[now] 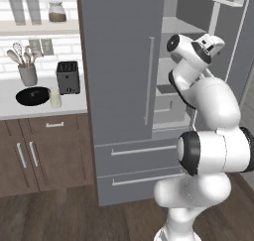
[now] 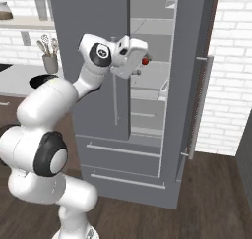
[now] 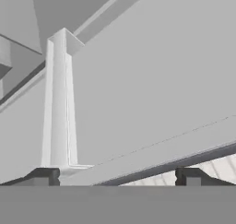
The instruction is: Grab a lemon wedge from the fridge and one ice cube from the ice bowl, and put them in the glass of lemonade.
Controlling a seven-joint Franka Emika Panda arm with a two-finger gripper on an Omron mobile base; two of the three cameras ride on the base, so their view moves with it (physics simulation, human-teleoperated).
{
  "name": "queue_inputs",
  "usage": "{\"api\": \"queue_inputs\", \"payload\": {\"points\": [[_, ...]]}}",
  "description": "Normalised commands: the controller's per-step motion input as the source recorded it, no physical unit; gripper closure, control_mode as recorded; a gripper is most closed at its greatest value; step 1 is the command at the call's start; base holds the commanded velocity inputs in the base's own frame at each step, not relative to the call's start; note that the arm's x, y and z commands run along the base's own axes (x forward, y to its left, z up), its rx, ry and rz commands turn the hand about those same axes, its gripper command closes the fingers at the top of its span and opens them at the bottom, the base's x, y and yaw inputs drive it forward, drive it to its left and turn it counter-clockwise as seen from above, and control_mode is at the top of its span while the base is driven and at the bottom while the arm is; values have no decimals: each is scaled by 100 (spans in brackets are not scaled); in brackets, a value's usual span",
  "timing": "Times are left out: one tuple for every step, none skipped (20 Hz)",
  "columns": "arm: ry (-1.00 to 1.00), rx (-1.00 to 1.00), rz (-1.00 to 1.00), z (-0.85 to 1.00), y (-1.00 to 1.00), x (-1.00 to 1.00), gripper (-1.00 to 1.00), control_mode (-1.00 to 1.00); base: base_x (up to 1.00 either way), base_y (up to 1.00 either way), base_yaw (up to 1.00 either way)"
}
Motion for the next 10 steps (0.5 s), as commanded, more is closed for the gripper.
{"api": "queue_inputs", "payload": {"points": [[25,-3,0,-9,-44,63,-100,-100,0,0,0],[24,-4,0,-20,-36,70,-100,-100,0,0,0],[25,-5,0,-19,-31,67,-100,-100,0,0,0],[23,-6,0,-9,-31,59,-100,-100,0,0,0],[22,-6,0,0,-39,40,-100,-100,0,0,0],[24,-4,0,0,-48,16,-100,-100,0,0,0],[27,0,-3,-4,-66,4,-100,-100,0,0,0],[26,0,-5,-4,-70,0,-100,-100,0,0,0],[21,0,-7,-4,-66,0,-100,-100,0,0,0],[17,0,-9,-6,-67,0,-100,-100,0,0,0]]}}
